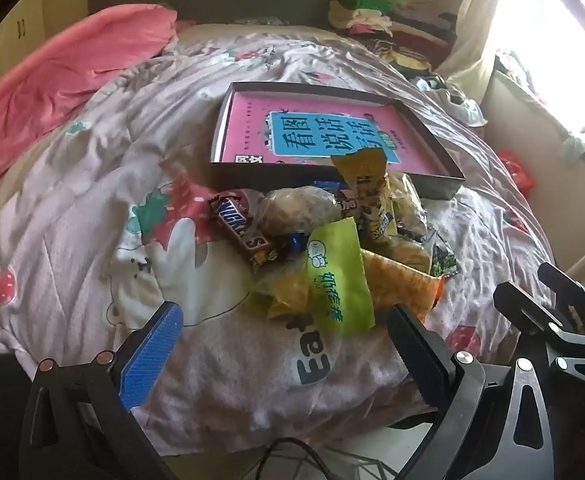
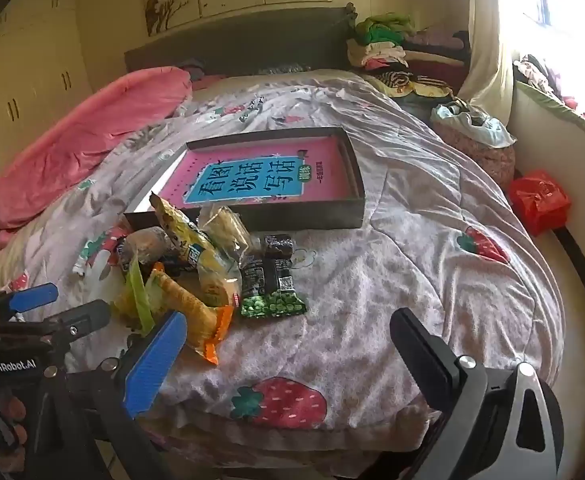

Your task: Organize snacks

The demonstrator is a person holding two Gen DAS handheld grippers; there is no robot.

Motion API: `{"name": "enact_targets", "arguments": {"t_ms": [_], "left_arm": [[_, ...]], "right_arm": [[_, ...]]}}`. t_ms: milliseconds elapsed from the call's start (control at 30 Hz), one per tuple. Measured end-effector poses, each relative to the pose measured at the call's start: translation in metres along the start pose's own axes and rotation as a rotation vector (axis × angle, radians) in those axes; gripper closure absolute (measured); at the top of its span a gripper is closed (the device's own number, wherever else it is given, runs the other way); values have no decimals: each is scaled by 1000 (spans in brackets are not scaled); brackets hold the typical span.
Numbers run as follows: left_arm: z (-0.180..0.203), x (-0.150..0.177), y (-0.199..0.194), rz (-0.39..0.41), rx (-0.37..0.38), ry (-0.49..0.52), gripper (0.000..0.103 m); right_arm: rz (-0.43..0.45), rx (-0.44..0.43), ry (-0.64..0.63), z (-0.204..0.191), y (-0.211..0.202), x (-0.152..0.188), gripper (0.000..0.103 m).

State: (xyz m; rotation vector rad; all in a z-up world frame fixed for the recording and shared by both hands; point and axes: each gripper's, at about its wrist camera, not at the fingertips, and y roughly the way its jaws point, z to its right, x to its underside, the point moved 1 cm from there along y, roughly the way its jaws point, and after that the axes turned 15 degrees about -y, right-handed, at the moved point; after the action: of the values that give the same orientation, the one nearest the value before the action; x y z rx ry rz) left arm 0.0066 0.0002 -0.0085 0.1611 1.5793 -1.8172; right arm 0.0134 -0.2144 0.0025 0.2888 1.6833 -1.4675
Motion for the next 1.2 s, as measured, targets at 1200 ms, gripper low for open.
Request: {"name": "enact_targets", "arguments": {"t_ms": [1200], "left_arm": [[7, 7, 2, -15, 49, 23, 1]], "right_arm": [[-17, -5, -2, 0, 3, 2, 0]]}}
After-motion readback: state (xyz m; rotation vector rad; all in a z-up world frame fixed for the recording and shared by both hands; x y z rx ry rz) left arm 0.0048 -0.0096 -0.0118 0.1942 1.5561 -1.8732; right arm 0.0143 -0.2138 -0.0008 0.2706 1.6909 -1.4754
